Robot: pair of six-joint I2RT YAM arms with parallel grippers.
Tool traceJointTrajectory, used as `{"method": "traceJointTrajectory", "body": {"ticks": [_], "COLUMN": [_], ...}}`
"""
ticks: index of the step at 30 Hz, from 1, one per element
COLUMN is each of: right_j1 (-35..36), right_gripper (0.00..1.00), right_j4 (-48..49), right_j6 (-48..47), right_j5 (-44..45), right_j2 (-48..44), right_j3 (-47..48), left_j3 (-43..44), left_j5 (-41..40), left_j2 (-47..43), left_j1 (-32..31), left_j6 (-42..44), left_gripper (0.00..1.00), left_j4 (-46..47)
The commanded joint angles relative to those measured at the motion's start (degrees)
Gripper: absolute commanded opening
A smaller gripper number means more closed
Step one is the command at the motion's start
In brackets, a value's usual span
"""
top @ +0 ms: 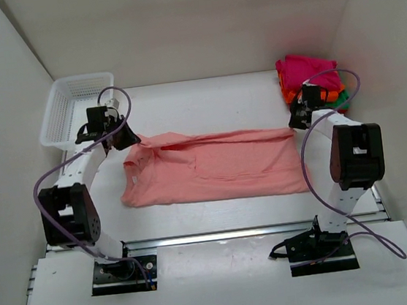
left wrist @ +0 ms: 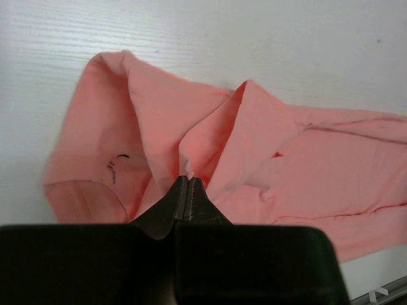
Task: Fold and stack the t-shirts
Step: Fold the other side of the tshirt into a rectangle
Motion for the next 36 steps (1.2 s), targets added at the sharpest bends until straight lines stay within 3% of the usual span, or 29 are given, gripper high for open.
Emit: {"method": "traceJointTrajectory", "body": {"ticks": [1, 8, 12, 18, 36], "right_j1": [0.4, 1.1, -0.2, -1.6, -7.0], "right_gripper": [0.00, 0.00, 0.00, 0.00, 0.00], "right_j4": [4.1, 7.2, 9.3, 10.7, 10.3], "right_j6": [-1.5, -1.7, -0.3, 1.6, 3.6], "right_j5": [-1.9, -5.7, -7.9, -9.7, -13.2], "right_j2": [-5.0, -10.3, -15.0, -19.8, -24.7], "right_j3": [-1.9, -10.1, -15.3, -21.5, -27.0], "left_j3": [-1.9, -5.7, -14.2, -22.0, -22.3], "left_j5": [1.9, 0.5, -3.2, -4.2, -9.1], "left_j2": [-8.2, -18.0, -24.8, -28.4, -30.8], "left_j1": [-1.0, -1.5, -1.2, -1.0, 2.2], "left_j6": [0.9, 0.3, 0.0, -1.5, -0.2], "left_gripper": [0.00, 0.00, 0.00, 0.00, 0.00], "left_j4": [-0.3, -6.3, -7.2, -5.5, -8.9]}}
